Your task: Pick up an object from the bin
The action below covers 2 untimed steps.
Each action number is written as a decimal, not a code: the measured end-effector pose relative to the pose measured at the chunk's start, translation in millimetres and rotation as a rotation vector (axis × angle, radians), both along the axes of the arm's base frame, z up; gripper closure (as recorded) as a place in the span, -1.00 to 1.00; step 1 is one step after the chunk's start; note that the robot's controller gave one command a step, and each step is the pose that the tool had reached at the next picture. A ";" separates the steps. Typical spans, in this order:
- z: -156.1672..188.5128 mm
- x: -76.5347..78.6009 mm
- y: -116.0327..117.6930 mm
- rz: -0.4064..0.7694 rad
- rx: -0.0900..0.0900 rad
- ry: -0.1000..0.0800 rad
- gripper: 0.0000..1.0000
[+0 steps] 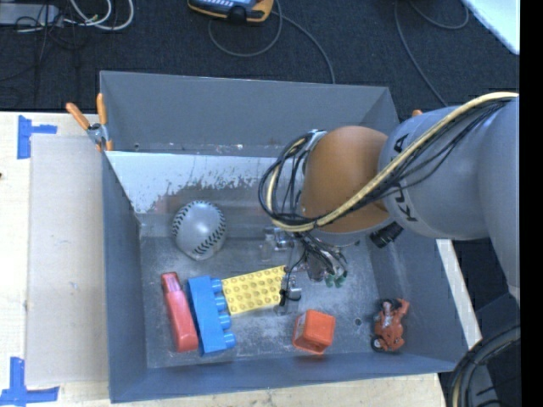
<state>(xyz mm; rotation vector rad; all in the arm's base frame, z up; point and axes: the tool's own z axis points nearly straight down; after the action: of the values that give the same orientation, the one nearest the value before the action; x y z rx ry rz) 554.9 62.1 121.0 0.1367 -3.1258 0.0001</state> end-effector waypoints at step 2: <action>-31.6 11.4 3.4 0.068 0.002 -0.008 -1.00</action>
Offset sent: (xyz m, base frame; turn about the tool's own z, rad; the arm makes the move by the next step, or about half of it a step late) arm 0.0139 0.0009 -0.0510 -0.0831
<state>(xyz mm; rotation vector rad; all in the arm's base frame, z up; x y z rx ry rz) 566.3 65.5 89.4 0.2430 -3.1270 -0.0011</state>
